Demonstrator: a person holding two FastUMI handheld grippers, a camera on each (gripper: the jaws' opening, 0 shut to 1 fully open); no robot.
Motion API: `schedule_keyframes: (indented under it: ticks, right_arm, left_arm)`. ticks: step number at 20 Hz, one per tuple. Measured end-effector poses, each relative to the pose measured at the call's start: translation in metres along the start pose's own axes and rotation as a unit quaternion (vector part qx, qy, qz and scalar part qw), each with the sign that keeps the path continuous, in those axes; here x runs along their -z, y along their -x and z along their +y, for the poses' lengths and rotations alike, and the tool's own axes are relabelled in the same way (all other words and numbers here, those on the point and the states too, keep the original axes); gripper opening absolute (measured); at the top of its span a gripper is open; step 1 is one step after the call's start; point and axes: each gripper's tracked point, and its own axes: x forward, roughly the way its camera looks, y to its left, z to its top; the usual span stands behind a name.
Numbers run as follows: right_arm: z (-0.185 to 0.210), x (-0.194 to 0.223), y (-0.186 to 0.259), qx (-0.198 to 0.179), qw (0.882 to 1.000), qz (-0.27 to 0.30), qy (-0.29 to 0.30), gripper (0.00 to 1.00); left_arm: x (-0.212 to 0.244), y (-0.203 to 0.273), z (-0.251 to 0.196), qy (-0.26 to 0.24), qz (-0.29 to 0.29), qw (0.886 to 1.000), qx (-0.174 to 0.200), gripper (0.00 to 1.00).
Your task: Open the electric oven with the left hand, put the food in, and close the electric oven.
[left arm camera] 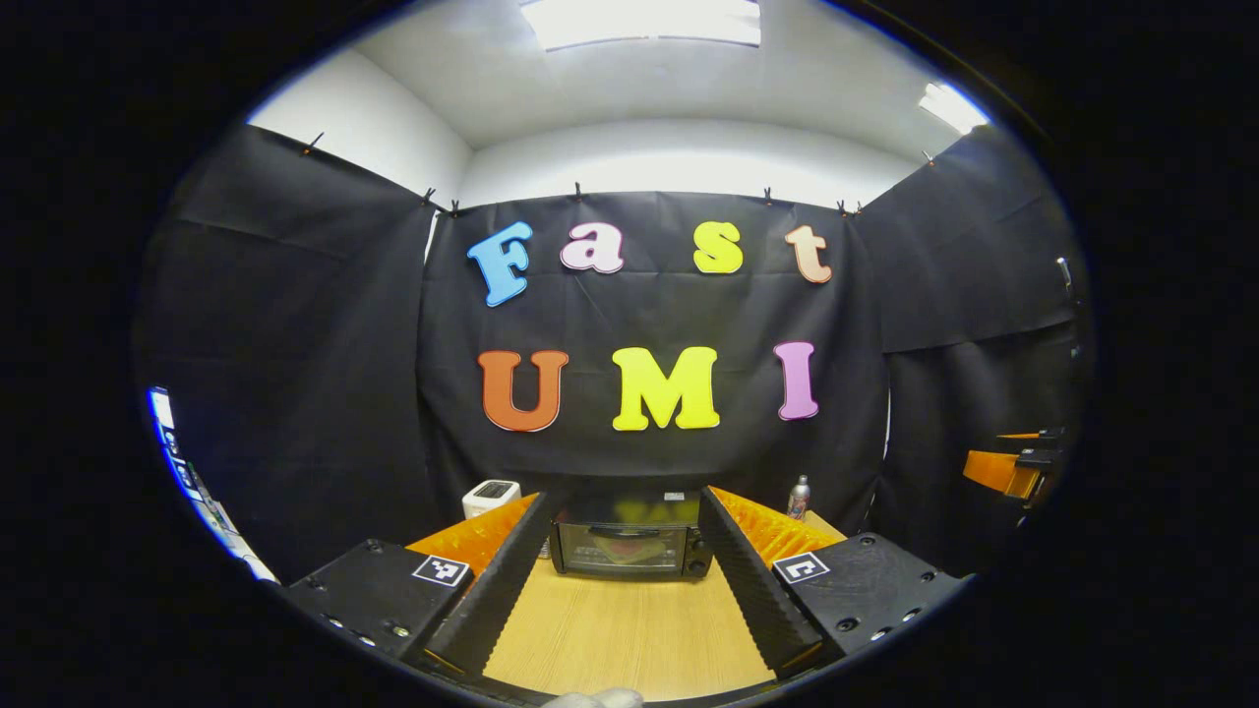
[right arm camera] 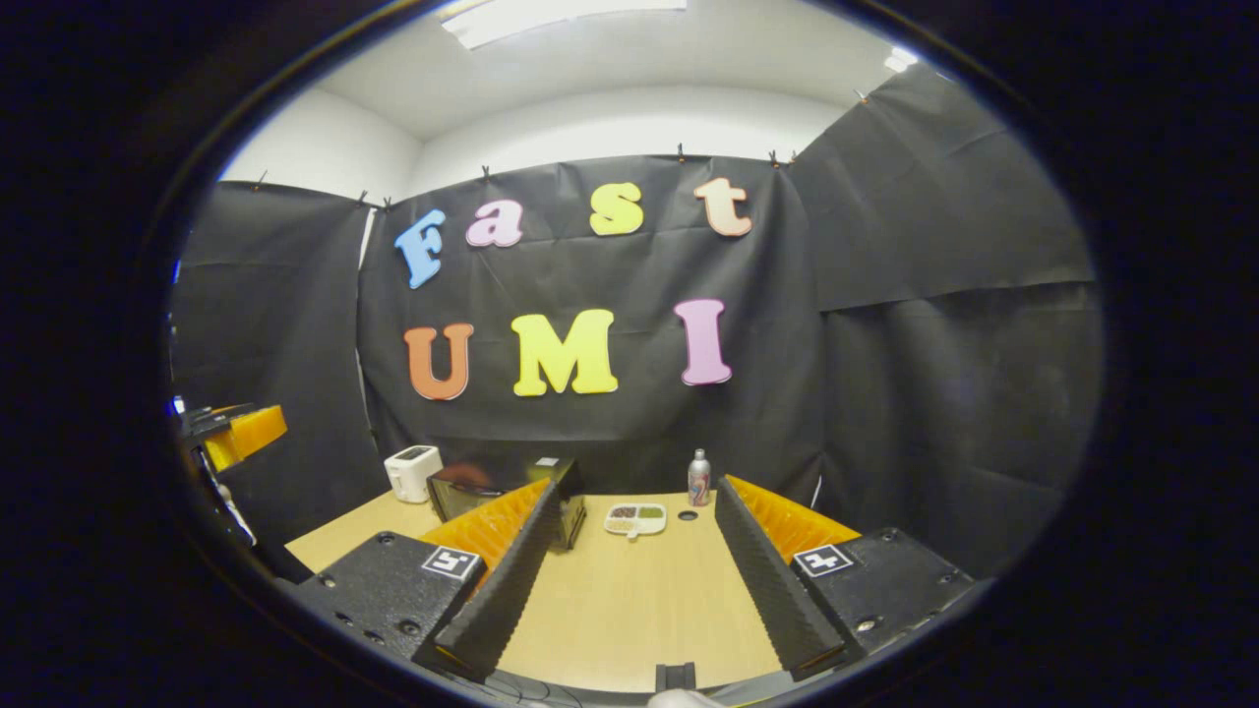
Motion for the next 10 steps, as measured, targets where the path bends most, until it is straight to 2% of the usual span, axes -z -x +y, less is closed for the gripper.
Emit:
schedule_keyframes:
  ticks: [10]
  right_arm:
    - [0.0043,0.0029,0.0011,0.008,1.000,0.009,0.000,0.96]
  left_arm:
    - [0.0001,0.0011,0.0019,-0.002,0.004,1.000,0.011,0.96]
